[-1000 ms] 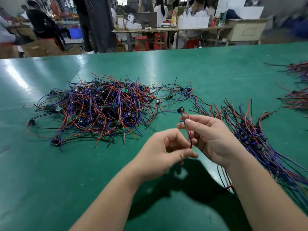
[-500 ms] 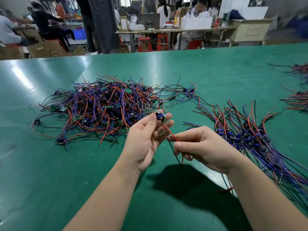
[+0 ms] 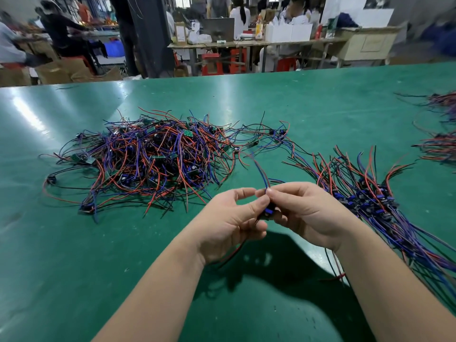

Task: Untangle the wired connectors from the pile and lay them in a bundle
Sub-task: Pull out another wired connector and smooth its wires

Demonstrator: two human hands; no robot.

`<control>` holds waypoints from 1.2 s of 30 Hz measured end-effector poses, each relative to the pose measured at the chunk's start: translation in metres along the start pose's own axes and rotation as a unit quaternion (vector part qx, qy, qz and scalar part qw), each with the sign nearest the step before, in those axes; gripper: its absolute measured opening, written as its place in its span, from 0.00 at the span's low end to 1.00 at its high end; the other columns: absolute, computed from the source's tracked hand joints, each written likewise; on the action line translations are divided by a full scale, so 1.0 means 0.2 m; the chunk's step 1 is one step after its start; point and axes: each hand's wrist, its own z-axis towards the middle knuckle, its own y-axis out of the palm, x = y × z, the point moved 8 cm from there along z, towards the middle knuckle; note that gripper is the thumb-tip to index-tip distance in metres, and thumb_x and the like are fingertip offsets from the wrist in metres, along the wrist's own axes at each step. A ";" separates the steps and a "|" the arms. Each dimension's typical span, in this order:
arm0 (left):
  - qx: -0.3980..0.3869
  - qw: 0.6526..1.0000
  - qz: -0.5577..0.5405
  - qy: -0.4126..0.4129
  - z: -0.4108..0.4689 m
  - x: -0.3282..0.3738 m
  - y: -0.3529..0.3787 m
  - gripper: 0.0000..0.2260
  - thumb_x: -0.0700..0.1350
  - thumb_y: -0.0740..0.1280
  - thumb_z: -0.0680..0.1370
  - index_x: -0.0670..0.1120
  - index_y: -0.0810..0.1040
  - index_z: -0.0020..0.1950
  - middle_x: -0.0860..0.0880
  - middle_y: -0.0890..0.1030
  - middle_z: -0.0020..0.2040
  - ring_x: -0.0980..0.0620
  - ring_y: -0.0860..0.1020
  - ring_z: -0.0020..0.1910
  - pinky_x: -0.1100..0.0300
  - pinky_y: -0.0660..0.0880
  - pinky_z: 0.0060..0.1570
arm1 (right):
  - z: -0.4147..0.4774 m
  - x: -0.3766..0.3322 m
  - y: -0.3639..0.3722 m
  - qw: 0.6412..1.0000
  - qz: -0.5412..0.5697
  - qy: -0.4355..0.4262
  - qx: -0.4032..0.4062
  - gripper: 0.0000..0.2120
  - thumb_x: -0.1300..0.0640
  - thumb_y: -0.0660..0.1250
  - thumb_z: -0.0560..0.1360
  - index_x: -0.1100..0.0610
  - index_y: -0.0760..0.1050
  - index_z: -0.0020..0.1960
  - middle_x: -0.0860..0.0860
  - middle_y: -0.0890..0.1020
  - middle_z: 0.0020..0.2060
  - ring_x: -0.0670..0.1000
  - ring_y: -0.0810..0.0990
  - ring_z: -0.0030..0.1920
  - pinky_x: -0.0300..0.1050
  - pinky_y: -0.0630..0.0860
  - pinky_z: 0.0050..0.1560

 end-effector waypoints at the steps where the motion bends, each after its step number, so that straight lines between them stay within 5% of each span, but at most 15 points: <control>1: -0.006 1.000 0.011 -0.006 0.00 -0.01 0.00 0.25 0.45 0.70 0.69 0.39 0.70 0.64 0.41 0.82 0.44 0.56 0.77 0.25 0.62 0.77 0.29 | 0.00 0.00 -0.01 1.000 0.003 0.002 0.008 0.09 0.55 0.72 0.61 0.59 0.84 0.38 0.53 0.82 0.33 0.46 0.78 0.32 0.34 0.72 0.33; 8: 0.007 0.998 0.067 -0.002 0.02 -0.03 0.00 0.12 0.43 0.72 0.65 0.41 0.80 0.47 0.47 0.84 0.37 0.55 0.82 0.32 0.63 0.79 0.33 | 0.01 0.00 -0.11 0.993 -0.027 -0.006 0.114 0.03 0.61 0.73 0.59 0.59 0.82 0.32 0.51 0.80 0.28 0.43 0.74 0.26 0.31 0.69 0.26; 20: -0.117 0.979 0.144 -0.081 -0.03 -0.12 0.08 0.10 0.44 0.72 0.67 0.42 0.82 0.45 0.47 0.84 0.39 0.53 0.83 0.36 0.62 0.79 0.37 | -0.07 -0.13 -0.44 0.950 0.080 -0.072 0.292 0.01 0.66 0.69 0.71 0.61 0.78 0.42 0.51 0.82 0.28 0.44 0.79 0.27 0.33 0.74 0.26; 24: -0.138 0.970 0.180 -0.088 -0.03 -0.13 0.08 0.02 0.40 0.69 0.74 0.43 0.80 0.45 0.48 0.84 0.39 0.54 0.83 0.37 0.62 0.80 0.39 | -0.07 -0.13 -0.45 0.941 0.120 -0.084 0.305 0.02 0.66 0.70 0.71 0.63 0.77 0.42 0.53 0.82 0.27 0.46 0.81 0.27 0.32 0.75 0.26; 31: -0.150 0.958 0.233 -0.078 -0.05 -0.12 0.08 0.06 0.38 0.65 0.78 0.45 0.79 0.54 0.48 0.81 0.41 0.53 0.84 0.40 0.63 0.79 0.39 | -0.06 -0.09 -0.45 0.931 0.169 -0.026 0.322 0.10 0.59 0.67 0.76 0.61 0.73 0.38 0.49 0.77 0.20 0.43 0.77 0.21 0.30 0.68 0.17; 36: -0.157 0.948 0.274 -0.045 -0.06 -0.08 0.05 0.06 0.39 0.65 0.79 0.49 0.80 0.50 0.51 0.82 0.41 0.53 0.83 0.42 0.64 0.78 0.41 | -0.03 -0.05 -0.43 0.935 0.201 0.011 0.292 0.14 0.53 0.64 0.78 0.59 0.72 0.36 0.48 0.76 0.20 0.41 0.75 0.20 0.29 0.68 0.18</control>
